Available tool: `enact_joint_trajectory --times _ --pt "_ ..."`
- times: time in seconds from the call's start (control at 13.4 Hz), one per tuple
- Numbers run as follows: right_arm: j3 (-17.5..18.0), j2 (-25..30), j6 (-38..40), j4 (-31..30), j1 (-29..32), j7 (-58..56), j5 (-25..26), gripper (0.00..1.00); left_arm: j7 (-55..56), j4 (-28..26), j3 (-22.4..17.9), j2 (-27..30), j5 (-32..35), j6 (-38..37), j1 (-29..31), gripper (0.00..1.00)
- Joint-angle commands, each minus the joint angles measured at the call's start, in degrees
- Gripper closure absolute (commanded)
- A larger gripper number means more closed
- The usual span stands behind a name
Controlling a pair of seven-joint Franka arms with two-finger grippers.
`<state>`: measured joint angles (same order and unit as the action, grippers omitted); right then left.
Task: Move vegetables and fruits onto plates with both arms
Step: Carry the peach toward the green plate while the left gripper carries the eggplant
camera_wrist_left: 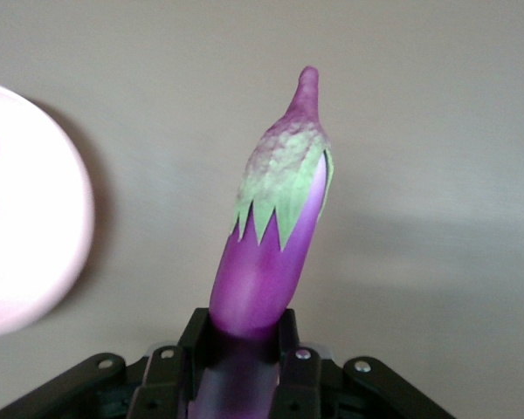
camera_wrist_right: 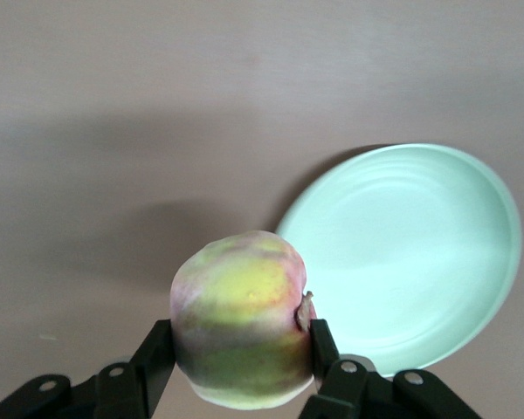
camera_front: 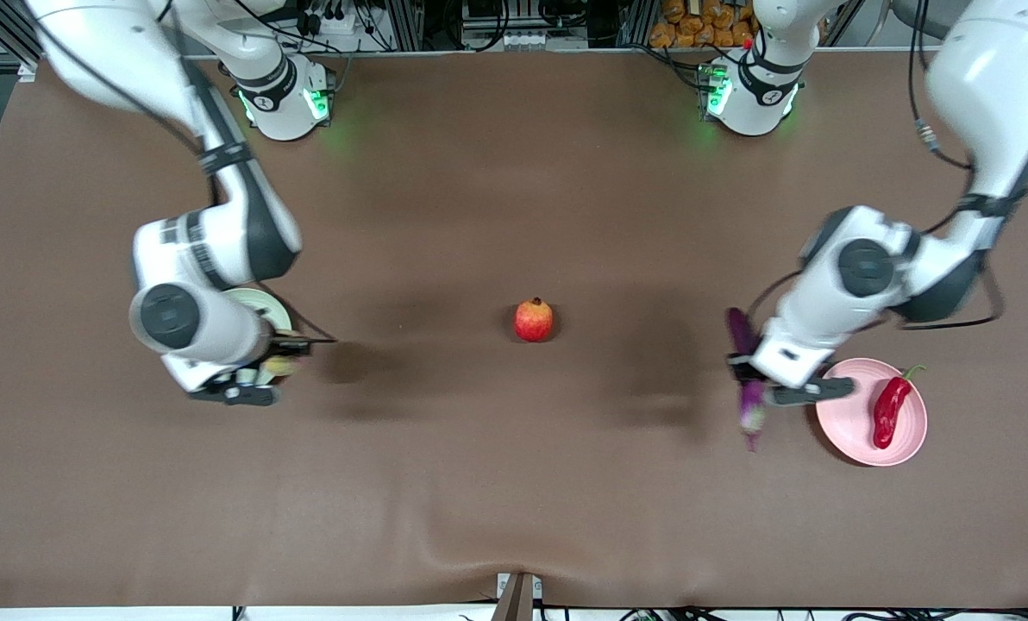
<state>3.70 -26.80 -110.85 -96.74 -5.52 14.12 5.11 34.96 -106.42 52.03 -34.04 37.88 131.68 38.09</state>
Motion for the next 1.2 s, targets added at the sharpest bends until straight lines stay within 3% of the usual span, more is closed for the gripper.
enact_joint_trajectory --times 0.0,0.07,0.22,0.37,0.6,0.67,0.75,0.82,0.9,1.05,1.12 --pt "1.6 1.8 -1.0 -5.1 7.6 -9.2 0.8 1.00 -10.8 1.9 1.0 -0.7 1.0 -1.1 6.4 1.00" --pt "1.7 1.8 -2.5 -7.3 10.0 -14.2 0.7 1.00 -15.2 3.9 0.6 -1.8 1.1 -1.1 7.2 1.00" --pt "1.7 1.9 -3.5 -10.6 13.6 -20.3 0.3 1.00 -23.6 8.8 -3.8 -4.0 1.1 -1.1 6.6 1.00" --pt "1.8 2.8 -3.6 -13.7 14.0 -20.5 0.3 1.00 -28.9 12.2 -6.3 -7.7 1.1 -1.0 5.5 1.00" --pt "1.8 2.3 -6.6 -15.9 14.8 -20.5 0.3 1.00 -32.7 15.6 -13.3 -9.3 1.0 -1.0 -0.4 1.00" --pt "1.8 2.1 -6.7 -16.1 14.8 -20.4 0.3 0.60 -32.4 15.5 -14.7 -9.3 0.5 -1.0 -1.7 1.00" --pt "1.8 2.1 -6.8 -15.9 14.8 -20.2 0.3 0.01 -32.4 15.6 -15.4 -9.6 0.4 -0.9 -2.4 1.00" --pt "1.9 2.3 -6.2 -15.5 14.7 -20.2 0.3 0.00 -32.4 15.6 -15.5 -10.5 0.7 -0.8 -2.4 1.00" --pt "2.2 2.4 -4.8 -14.8 14.5 -20.2 -0.2 0.00 -31.7 15.6 -15.5 -11.1 0.3 -0.8 -2.4 0.81" --pt "2.5 2.5 2.6 -9.6 14.1 -20.1 -8.0 0.00 -31.2 15.5 -15.5 -11.1 0.1 -0.8 -2.0 0.07" --pt "2.5 2.5 7.4 -5.9 13.2 -19.7 -10.4 0.00 -30.7 15.6 -15.5 -10.6 0.2 -0.7 -1.7 0.00"
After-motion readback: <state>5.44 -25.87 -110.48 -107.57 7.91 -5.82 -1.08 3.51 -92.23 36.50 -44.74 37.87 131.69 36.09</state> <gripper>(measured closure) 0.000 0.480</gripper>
